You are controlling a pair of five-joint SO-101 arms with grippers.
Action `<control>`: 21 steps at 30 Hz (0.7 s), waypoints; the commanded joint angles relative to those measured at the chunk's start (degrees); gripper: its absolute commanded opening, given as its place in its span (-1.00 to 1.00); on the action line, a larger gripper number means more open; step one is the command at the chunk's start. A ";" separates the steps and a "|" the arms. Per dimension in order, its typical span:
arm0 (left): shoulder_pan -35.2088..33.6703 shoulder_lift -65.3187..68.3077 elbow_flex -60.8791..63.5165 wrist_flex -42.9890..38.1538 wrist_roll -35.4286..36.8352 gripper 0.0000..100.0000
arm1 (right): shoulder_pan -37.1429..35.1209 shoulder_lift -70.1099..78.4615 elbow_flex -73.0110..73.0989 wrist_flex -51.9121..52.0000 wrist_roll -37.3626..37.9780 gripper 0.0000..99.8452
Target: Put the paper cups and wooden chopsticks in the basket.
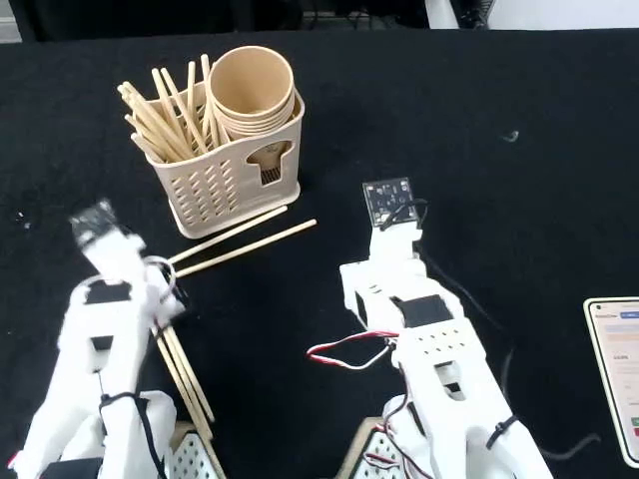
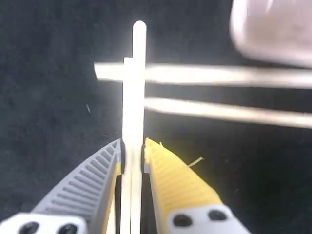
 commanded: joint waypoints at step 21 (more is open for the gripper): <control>-13.23 -0.18 -74.59 5.98 0.09 -0.94 | -0.53 -1.98 -0.22 -0.97 -0.35 -0.57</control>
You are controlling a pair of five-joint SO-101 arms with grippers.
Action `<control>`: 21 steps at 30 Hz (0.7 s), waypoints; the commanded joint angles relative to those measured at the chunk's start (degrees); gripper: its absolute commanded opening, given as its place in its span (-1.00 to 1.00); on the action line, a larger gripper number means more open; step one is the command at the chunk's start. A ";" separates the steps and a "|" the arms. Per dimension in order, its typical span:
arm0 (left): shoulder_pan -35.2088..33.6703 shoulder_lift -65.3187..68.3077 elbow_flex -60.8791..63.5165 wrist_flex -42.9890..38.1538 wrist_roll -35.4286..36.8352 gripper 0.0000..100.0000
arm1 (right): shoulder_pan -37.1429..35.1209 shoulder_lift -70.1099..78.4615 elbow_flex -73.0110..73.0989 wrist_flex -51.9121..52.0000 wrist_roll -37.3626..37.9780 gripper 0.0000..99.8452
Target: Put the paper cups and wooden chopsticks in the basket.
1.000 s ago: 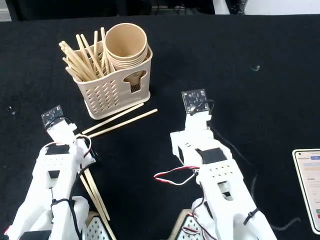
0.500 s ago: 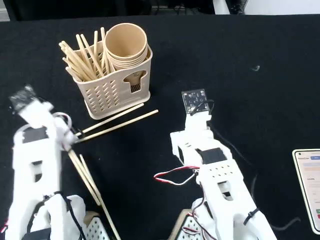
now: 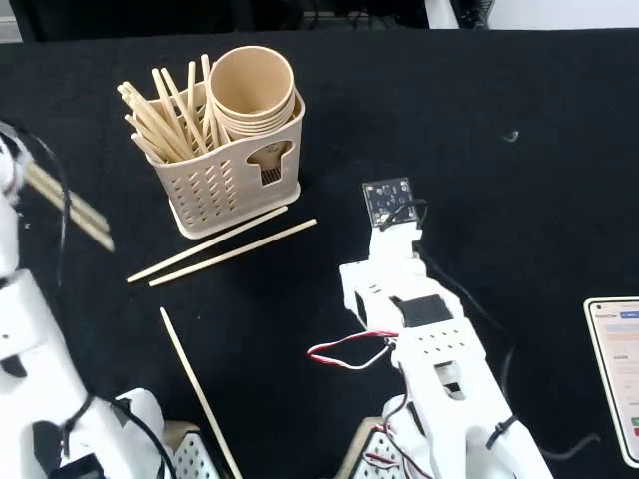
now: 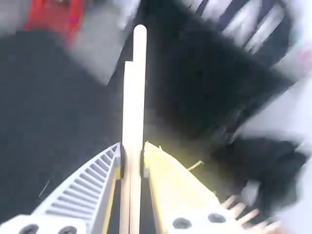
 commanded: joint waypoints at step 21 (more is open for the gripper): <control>24.66 5.27 18.42 -44.92 -14.07 -0.94 | -0.70 -1.98 -0.13 -0.97 -0.35 -0.57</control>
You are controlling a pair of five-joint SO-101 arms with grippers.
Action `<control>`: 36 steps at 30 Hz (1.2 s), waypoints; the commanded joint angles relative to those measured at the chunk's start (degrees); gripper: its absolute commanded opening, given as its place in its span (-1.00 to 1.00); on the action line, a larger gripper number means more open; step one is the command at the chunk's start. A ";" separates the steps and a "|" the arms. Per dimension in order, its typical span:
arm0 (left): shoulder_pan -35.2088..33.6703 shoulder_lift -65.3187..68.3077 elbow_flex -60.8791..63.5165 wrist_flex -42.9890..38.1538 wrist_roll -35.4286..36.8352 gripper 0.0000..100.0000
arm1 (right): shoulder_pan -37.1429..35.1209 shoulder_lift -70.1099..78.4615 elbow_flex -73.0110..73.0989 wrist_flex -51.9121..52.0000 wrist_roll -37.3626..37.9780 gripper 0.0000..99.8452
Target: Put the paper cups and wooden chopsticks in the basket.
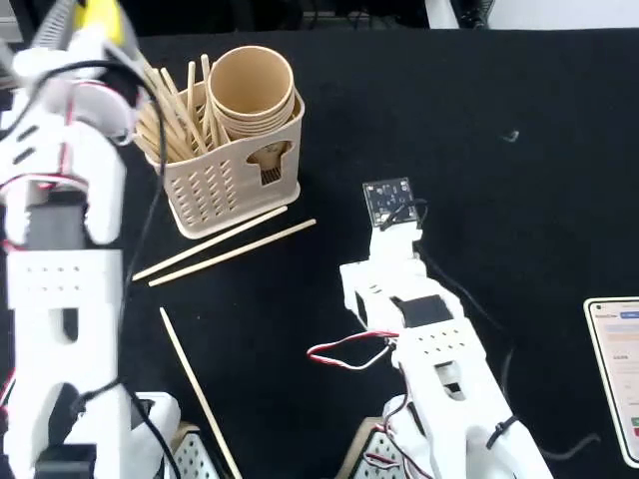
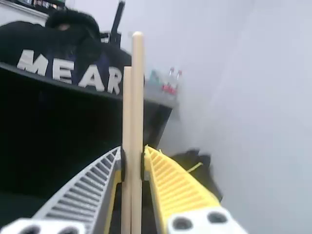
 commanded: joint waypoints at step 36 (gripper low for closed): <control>-11.82 -10.20 26.95 70.59 3.69 -0.42 | -0.62 -1.98 -0.13 -0.97 -0.35 -0.57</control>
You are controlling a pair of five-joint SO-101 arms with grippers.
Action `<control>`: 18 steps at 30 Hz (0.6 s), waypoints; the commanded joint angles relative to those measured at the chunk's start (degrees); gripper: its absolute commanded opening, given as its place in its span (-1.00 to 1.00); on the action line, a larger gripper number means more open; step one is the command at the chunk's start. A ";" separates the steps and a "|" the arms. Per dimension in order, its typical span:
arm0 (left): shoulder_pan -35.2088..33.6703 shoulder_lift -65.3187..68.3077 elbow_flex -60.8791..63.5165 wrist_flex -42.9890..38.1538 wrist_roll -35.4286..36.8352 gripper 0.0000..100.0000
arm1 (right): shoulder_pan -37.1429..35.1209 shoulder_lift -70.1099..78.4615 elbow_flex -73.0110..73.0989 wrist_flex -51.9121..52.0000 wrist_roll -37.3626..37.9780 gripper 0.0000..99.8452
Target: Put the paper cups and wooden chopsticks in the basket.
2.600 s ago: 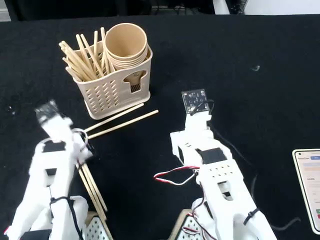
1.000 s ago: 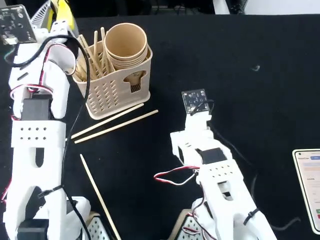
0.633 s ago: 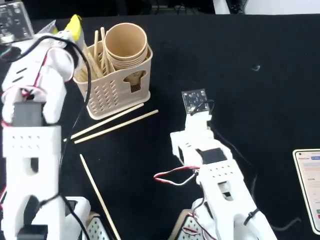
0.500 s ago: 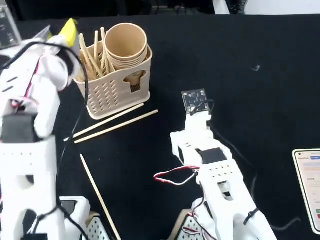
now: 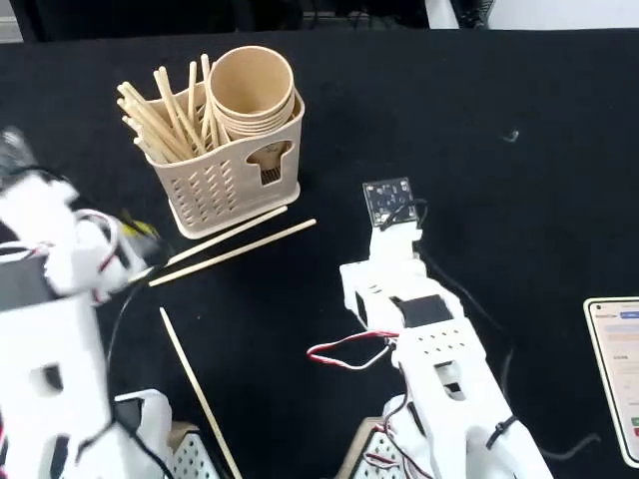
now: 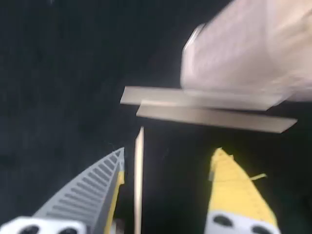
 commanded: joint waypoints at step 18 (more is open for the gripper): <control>-0.22 3.16 45.32 -43.34 0.70 -0.69 | -0.53 -1.98 -0.13 -0.97 -0.35 -0.57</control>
